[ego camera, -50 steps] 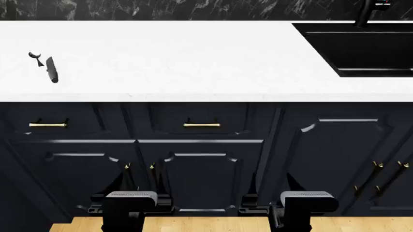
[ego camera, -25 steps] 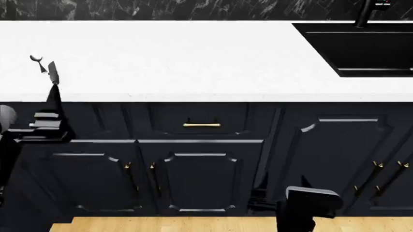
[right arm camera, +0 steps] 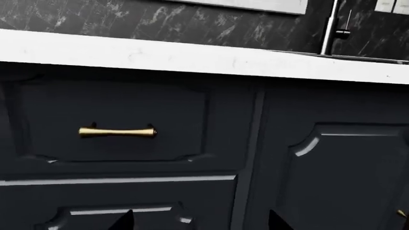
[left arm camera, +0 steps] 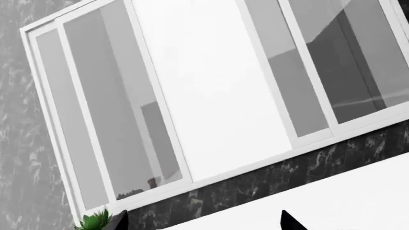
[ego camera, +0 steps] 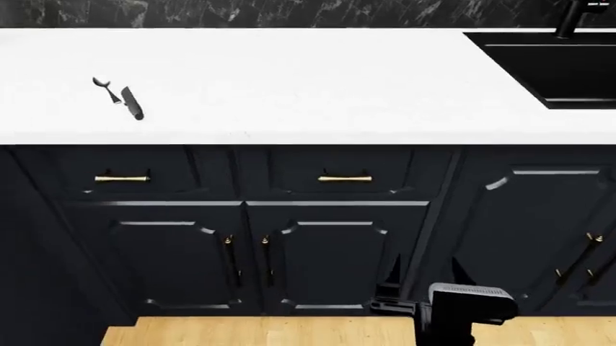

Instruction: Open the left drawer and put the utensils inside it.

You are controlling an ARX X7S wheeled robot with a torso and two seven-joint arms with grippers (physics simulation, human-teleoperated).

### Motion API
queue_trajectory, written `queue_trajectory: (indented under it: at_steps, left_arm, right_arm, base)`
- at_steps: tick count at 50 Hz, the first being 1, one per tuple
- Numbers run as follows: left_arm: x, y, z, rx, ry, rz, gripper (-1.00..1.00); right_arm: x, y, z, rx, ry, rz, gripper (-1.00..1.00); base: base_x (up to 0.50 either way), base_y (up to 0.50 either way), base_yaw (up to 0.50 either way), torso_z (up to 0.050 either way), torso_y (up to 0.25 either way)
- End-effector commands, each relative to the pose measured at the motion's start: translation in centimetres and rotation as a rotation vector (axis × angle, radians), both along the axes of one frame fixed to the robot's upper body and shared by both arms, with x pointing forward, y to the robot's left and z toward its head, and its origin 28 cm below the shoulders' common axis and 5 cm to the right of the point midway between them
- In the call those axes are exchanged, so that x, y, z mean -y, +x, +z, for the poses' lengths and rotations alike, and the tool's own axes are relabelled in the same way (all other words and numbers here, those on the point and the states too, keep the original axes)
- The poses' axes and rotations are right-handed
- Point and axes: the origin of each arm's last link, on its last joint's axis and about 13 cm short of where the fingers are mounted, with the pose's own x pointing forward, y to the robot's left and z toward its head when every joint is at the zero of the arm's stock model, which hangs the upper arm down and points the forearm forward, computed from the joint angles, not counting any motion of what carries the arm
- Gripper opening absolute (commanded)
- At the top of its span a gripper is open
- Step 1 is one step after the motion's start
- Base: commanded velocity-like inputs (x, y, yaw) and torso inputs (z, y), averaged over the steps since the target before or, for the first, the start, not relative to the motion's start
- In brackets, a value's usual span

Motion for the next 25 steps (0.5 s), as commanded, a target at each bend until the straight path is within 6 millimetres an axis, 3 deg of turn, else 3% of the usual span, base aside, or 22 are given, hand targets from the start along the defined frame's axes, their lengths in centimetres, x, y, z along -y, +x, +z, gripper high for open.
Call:
queue_trajectory:
  at_steps: [1, 25]
  left_arm:
    - [0.71, -2.42, 0.21, 0.026, 0.091, -0.011, 1.00]
    - [1.01, -2.09, 0.05, 0.026, 0.141, -0.036, 1.00]
  right_arm:
    - [-0.17, -0.06, -0.02, 0.005, -0.034, 0.015, 1.00]
    - [-0.32, -0.25, 0.11, 0.013, -0.044, 0.037, 1.00]
  base:
    - [0.00, 0.50, 0.00, 0.000, 0.000]
    - [0.00, 0.50, 0.00, 0.000, 0.000]
